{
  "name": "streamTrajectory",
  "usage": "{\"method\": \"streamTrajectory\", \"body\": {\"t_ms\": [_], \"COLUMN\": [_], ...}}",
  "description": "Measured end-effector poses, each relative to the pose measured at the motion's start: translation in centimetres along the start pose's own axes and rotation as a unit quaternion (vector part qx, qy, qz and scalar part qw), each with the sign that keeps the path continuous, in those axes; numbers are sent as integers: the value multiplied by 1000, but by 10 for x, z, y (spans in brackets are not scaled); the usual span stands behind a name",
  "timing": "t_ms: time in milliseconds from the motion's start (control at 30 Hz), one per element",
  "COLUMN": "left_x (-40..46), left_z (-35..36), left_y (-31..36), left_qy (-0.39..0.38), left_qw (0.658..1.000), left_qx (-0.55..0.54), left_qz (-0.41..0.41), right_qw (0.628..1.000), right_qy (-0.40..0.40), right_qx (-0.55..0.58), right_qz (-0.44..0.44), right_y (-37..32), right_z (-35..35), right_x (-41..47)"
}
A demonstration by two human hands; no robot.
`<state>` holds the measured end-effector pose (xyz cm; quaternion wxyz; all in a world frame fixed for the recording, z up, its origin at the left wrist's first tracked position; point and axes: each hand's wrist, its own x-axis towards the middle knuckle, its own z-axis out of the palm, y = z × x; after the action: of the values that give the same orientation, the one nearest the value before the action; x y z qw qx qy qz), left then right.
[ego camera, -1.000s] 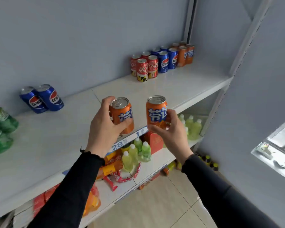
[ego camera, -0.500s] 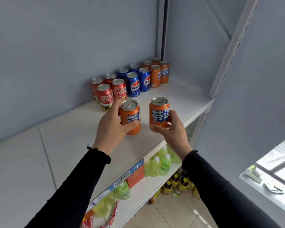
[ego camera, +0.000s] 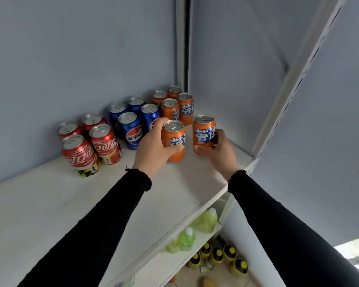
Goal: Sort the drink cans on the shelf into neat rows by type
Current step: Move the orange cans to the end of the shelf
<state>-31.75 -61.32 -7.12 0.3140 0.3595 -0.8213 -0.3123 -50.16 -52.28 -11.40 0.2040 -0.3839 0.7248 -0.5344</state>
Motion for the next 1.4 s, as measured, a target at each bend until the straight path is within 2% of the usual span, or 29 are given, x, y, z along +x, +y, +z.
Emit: {"method": "streamTrajectory", "body": {"t_ms": [200,467,667,933,1033,1100,1200,1300,1400], "left_x": [46,67,70,64,50,33,-5,-49,-98], "left_z": [45,66,63,67,65,61,47,26,-1], "left_y": [7,-2,-2,4,14,16,18,20,14], "left_qy": [23,54,34,41,39,45,60,74,101], "left_qw": [998,994,994,992,989,987,971,950,930], "left_qx": [-8,-25,5,-10,-34,40,196,280,320], "left_qz": [-49,-92,-102,-121,-140,-147,-125,-114,-148], "right_qw": [995,977,978,979,982,980,947,906,874], "right_qy": [-91,-171,-167,-181,-162,-117,-62,-98,-165], "right_qx": [39,110,93,59,-19,-86,-139,-199,-229], "right_qz": [-5,-60,-87,-74,-93,-133,-284,-361,-395], "right_y": [35,49,46,40,31,28,20,4,-14], "right_z": [-16,-9,-6,-10,-19,-30,-45,-33,-3], "right_x": [80,115,121,118,107,90,60,30,-4]}}
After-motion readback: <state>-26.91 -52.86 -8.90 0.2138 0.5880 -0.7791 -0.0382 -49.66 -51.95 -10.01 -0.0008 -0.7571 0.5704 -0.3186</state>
